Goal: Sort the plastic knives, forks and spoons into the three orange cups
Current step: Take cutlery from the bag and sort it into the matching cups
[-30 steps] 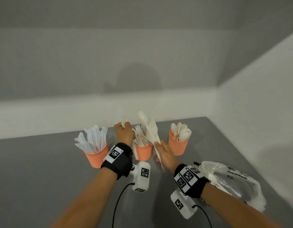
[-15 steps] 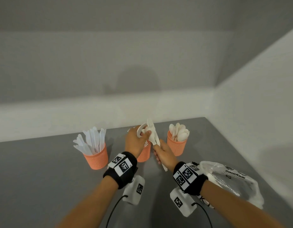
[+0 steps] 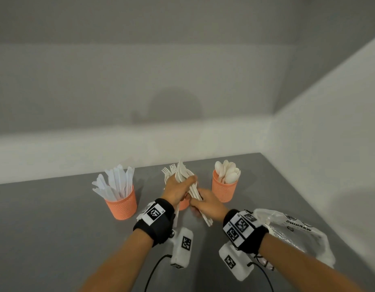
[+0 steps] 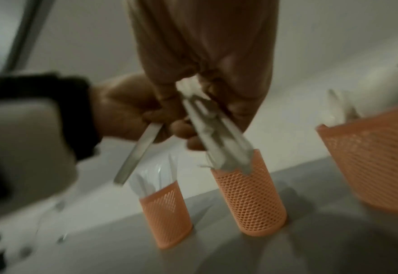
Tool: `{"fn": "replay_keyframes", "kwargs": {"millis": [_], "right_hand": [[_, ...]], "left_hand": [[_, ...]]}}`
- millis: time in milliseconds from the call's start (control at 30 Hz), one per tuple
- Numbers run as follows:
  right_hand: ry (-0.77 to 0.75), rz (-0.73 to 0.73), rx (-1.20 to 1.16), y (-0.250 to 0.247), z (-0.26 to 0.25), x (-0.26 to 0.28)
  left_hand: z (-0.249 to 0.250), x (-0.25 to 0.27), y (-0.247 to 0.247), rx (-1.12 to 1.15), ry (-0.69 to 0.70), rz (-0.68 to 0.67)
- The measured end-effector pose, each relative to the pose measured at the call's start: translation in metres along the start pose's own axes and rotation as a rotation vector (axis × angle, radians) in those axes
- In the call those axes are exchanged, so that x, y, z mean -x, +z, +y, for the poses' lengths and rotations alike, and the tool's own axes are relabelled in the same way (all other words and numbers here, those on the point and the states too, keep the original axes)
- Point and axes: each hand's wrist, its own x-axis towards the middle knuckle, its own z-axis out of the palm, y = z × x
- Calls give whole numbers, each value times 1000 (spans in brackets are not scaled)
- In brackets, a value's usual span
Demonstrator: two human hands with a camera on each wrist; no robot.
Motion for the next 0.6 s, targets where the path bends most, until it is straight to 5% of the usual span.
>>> {"fn": "replay_keyframes", "kwargs": {"millis": [200,400,600], "right_hand": [[210,-192,-314,-3,-7,-2],[163,2,-330,9,2,-10],[124,-19,-383,13,2,-9]], "left_hand": [[-2,-2,-7,-19,-23,-218],[2,-6,-17,237,-111,62],[-2,-1,-19,177,-61,33]]}}
